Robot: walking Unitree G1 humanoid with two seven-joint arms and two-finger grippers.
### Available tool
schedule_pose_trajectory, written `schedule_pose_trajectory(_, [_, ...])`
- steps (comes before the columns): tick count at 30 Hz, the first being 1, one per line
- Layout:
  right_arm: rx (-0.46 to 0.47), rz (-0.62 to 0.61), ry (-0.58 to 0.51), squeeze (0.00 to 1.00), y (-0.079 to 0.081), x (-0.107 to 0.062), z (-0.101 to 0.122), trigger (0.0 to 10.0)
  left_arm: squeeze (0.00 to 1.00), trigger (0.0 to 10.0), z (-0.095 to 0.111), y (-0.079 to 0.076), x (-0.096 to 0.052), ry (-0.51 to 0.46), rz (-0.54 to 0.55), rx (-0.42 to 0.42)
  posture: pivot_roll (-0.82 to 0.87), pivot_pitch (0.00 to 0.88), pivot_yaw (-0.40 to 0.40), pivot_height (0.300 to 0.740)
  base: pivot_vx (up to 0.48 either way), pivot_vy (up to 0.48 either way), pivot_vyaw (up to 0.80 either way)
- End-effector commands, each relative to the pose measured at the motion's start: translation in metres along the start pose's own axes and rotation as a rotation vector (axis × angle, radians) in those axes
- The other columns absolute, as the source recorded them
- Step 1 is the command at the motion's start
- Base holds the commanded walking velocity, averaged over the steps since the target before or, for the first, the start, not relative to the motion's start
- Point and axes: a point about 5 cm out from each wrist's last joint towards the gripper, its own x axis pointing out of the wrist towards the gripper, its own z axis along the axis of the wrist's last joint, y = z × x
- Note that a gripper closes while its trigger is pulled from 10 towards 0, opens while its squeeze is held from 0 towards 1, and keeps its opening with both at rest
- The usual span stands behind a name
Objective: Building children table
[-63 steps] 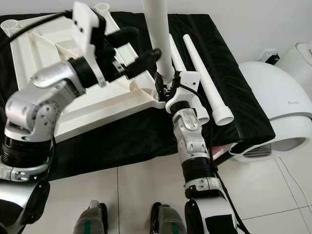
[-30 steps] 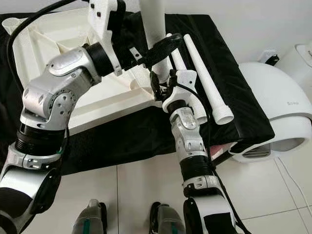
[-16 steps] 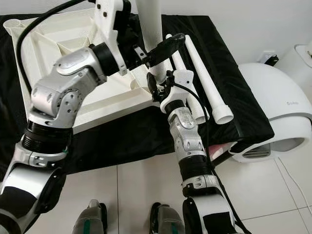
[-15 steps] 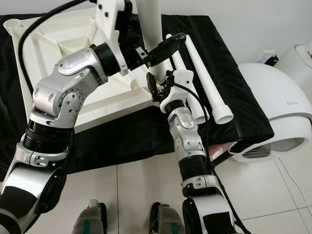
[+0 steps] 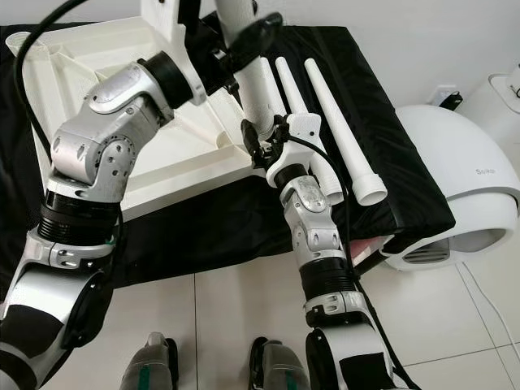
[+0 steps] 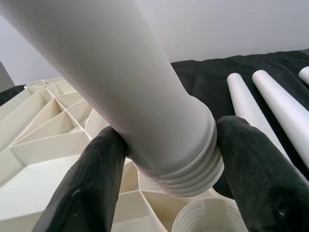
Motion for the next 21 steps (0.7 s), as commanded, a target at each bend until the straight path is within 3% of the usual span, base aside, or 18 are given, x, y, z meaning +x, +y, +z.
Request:
schedule_pose_trajectory(1, [0.013, -0.002, -0.058, 0.0, -0.004, 0.002, 0.014, 10.0, 0.0, 0.0, -0.003, 0.002, 0.0, 0.013, 0.006, -0.008, 0.07, 0.147, -0.073, 0.74, 0.0, 0.0, 0.0])
schedule_pose_trajectory(4, [0.008, 0.001, -0.056, 0.0, -0.004, 0.002, 0.014, 10.0, 0.0, 0.0, -0.005, 0.005, -0.001, 0.029, 0.018, -0.005, 0.07, 0.147, -0.073, 0.74, 0.0, 0.0, 0.0])
schedule_pose_trajectory(5, [0.018, 0.014, -0.056, 0.57, -0.004, 0.002, 0.014, 10.0, 0.0, 10.0, -0.006, 0.004, -0.001, 0.034, 0.017, -0.002, 0.08, 0.146, -0.075, 0.74, 0.0, 0.0, 0.0])
schedule_pose_trajectory(6, [0.025, 0.024, -0.056, 0.57, -0.003, 0.001, 0.014, 10.0, 0.0, 10.0, -0.006, 0.004, 0.0, 0.037, 0.019, 0.001, 0.08, 0.146, -0.075, 0.74, 0.0, 0.0, 0.0])
schedule_pose_trajectory(7, [0.032, 0.032, -0.059, 1.0, -0.003, 0.001, 0.015, 10.0, 0.0, 10.0, -0.007, 0.004, 0.0, 0.039, 0.017, -0.002, 0.07, 0.145, -0.076, 0.74, 0.0, 0.0, 0.0])
schedule_pose_trajectory(15, [0.029, 0.133, -0.095, 1.0, 0.0, -0.001, 0.022, 10.0, 0.0, 10.0, -0.007, 0.003, 0.001, 0.039, 0.011, 0.002, 0.07, 0.137, -0.076, 0.74, 0.0, 0.0, 0.0])
schedule_pose_trajectory(18, [-0.025, 0.264, -0.093, 1.0, 0.0, -0.005, 0.029, 10.0, 0.0, 10.0, -0.006, 0.004, 0.0, 0.052, -0.012, 0.0, 0.07, 0.128, -0.075, 0.74, 0.0, 0.0, 0.0])
schedule_pose_trajectory(21, [-0.053, 0.299, -0.083, 1.0, -0.006, -0.007, 0.033, 10.0, 0.0, 10.0, -0.006, 0.006, -0.002, 0.063, -0.03, -0.009, 0.07, 0.125, -0.071, 0.74, 0.0, 0.0, 0.0])
